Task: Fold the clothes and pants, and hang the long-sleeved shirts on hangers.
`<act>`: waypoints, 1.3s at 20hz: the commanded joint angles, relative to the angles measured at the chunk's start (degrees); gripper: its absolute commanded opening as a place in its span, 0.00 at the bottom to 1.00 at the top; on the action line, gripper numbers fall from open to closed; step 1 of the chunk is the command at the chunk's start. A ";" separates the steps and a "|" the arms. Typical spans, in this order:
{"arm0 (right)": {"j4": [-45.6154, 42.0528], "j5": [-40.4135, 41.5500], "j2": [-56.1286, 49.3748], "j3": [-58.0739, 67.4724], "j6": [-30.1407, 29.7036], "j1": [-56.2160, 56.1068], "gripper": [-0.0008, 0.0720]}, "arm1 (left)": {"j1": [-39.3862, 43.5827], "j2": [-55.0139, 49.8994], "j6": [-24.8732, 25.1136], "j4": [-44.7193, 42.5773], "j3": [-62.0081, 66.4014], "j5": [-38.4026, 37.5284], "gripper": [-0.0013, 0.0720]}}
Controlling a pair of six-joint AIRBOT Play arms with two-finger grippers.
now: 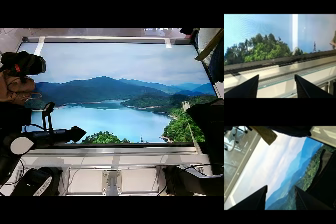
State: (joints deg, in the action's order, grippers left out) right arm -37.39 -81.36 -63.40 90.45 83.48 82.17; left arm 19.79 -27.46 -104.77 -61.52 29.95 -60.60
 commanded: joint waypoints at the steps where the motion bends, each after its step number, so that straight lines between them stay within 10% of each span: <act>1: 0.02 -0.02 0.04 0.04 0.00 -0.04 0.54 | 0.00 -0.02 0.20 0.00 -0.02 0.42 0.67; 6: 0.02 -0.02 0.04 0.04 -0.02 -0.04 0.54 | -0.04 0.04 11.58 -5.95 0.02 7.43 0.68; 11: 0.02 -0.02 0.04 0.04 -0.02 -0.04 0.54 | -6.40 0.07 3.23 -26.08 5.31 8.72 0.68; 15: 0.02 -0.02 0.02 0.04 -0.02 -0.04 0.54 | -17.18 0.92 2.93 -29.27 9.90 6.97 0.85; 26: -0.42 0.24 -1.95 1.44 0.00 -0.02 0.54 | -38.91 10.12 3.67 -37.88 10.78 -5.77 0.85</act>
State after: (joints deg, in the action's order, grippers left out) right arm -37.67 -81.38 -64.25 91.09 83.46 82.15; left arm -15.97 -18.98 -101.58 -97.56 40.60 -64.77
